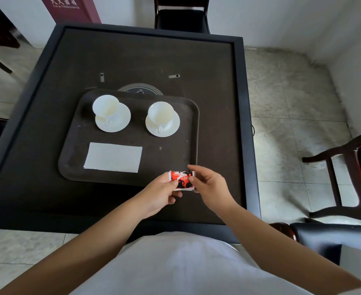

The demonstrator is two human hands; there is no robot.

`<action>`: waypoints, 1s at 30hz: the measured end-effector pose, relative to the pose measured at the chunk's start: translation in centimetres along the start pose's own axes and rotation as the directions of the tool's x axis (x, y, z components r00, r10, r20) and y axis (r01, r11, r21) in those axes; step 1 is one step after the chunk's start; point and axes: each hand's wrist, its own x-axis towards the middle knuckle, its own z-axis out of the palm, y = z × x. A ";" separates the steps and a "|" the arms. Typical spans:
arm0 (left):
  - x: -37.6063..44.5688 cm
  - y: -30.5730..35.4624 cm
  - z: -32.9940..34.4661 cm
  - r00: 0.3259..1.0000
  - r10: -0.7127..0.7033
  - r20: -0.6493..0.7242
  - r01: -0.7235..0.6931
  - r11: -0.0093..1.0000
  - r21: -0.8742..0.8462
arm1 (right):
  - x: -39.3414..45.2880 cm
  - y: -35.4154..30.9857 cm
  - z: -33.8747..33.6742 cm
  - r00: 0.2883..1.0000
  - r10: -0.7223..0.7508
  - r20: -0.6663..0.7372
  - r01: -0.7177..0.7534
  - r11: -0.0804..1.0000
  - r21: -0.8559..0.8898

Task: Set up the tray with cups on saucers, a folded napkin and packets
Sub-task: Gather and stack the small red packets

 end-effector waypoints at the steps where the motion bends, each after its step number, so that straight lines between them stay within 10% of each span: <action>1: 0.0 -0.1 0.0 1.000 -0.006 -0.010 0.006 1.000 -0.023 | 0.0 0.1 0.3 1.000 -0.008 -0.005 0.008 1.000 0.008; 30: 7.2 1.3 -7.1 0.922 0.260 -0.286 -0.008 0.753 0.658 | 9.9 1.8 7.0 0.990 0.114 -0.087 -0.139 0.904 -0.404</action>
